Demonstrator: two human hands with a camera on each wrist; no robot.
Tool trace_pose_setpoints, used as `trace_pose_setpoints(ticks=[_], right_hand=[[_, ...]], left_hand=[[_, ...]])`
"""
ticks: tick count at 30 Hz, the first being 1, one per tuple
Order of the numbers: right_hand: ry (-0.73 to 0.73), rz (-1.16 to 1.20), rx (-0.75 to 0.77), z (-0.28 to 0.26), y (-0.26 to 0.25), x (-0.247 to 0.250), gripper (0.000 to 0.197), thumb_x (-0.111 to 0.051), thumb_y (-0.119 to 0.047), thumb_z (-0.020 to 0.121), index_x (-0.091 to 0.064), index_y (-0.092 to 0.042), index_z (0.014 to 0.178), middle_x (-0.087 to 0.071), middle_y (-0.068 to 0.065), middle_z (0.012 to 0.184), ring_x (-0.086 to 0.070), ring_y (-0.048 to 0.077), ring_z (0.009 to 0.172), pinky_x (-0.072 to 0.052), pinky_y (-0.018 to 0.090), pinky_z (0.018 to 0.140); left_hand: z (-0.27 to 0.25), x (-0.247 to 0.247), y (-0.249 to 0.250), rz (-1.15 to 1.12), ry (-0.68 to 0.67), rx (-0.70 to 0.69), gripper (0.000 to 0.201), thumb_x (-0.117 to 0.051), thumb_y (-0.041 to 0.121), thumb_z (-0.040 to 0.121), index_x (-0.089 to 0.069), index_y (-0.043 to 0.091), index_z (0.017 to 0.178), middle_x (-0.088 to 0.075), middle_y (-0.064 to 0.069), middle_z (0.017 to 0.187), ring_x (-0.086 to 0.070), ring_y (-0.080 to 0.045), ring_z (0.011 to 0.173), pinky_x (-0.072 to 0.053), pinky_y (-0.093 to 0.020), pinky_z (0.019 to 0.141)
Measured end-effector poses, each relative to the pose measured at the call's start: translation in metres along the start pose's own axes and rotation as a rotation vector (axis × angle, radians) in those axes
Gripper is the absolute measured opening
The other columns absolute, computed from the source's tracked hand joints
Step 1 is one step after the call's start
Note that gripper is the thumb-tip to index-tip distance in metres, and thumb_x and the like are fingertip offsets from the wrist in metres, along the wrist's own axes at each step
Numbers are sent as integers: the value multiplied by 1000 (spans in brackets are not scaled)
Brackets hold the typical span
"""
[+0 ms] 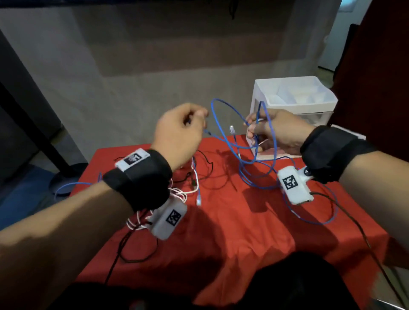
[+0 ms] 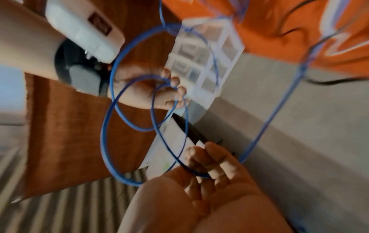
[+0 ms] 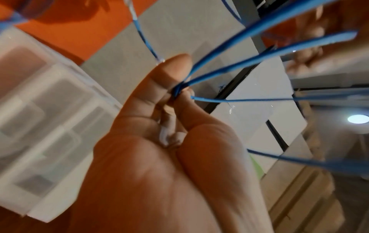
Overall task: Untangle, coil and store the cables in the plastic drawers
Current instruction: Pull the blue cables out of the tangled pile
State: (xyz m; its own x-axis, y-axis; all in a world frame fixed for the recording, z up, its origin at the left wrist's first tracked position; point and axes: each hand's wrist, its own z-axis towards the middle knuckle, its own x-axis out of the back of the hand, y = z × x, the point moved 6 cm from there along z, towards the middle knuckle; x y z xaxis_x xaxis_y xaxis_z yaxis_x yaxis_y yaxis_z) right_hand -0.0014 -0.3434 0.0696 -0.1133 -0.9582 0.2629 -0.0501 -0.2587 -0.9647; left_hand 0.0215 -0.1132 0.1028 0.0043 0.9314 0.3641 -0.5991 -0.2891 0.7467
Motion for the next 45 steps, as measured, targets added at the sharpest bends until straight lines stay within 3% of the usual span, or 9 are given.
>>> trace_pose_setpoints(ticks=[9,12,15,22,27,32,37,40,45], right_hand=[[-21,31,159,3,-46,6,12,-56,0,99,-60,-11,104,-64,9,74,-61,19,55,-55,28,49],[-16,12,149,3,-40,1,14,-56,2,98,-60,-8,107,-64,11,75,-60,20,56,-55,30,48],[-3,-54,128,0,-29,-7,17,-54,5,97,-57,-11,103,-63,11,75,-58,23,59,-52,31,49],[-187,-253,96,-3,-9,-67,17,-55,-6,103,-59,-9,119,-60,8,73,-57,12,52,-53,30,51],[-90,-187,97,6,-25,-63,23,-46,-6,105,-61,-12,88,-56,9,71,-55,10,44,-48,23,42],[106,-104,144,12,-49,-30,25,-46,-7,104,-60,-12,83,-56,12,72,-54,14,46,-47,23,40],[125,-112,144,13,-59,-10,23,-46,-10,104,-63,-11,89,-58,8,70,-54,16,52,-49,25,43],[208,-195,131,18,-60,11,22,-48,-10,100,-63,-13,84,-58,9,69,-54,19,53,-54,31,48],[366,-330,54,20,-55,69,26,-46,-8,96,-60,-18,76,-54,9,66,-48,18,49,-50,29,47]], left_hand=[[46,30,103,79,10,-584,38,-47,-1,93,-63,10,126,-62,-6,120,-70,-15,93,-57,-28,87],[50,27,45,122,-47,-92,62,-59,6,97,-34,11,154,-51,-19,145,-71,-2,93,-53,-17,85],[26,13,-24,15,-199,465,46,-62,0,95,-50,-5,139,-74,-9,105,-74,-17,92,-59,-38,89],[-4,-12,-4,-145,-452,270,19,-48,2,105,-63,13,107,-75,-6,100,-74,-10,76,-56,-22,55],[15,1,-36,-414,-131,456,41,-28,41,110,-64,21,104,-73,-6,88,-71,-17,75,-56,-25,68],[-21,-49,-138,65,-200,387,45,-63,42,95,-52,18,131,-68,-1,115,-65,-15,104,-50,-35,102],[-63,-87,-147,145,-372,469,20,-50,43,103,-57,24,105,-69,-1,74,-70,-18,67,-43,-28,61],[-50,-64,-153,311,-324,432,39,-36,44,108,-59,18,125,-71,-12,110,-69,-32,100,-45,-30,78],[-43,-12,-185,551,-344,502,40,-37,44,106,-55,10,116,-67,-20,111,-65,-40,105,-42,-38,82]])
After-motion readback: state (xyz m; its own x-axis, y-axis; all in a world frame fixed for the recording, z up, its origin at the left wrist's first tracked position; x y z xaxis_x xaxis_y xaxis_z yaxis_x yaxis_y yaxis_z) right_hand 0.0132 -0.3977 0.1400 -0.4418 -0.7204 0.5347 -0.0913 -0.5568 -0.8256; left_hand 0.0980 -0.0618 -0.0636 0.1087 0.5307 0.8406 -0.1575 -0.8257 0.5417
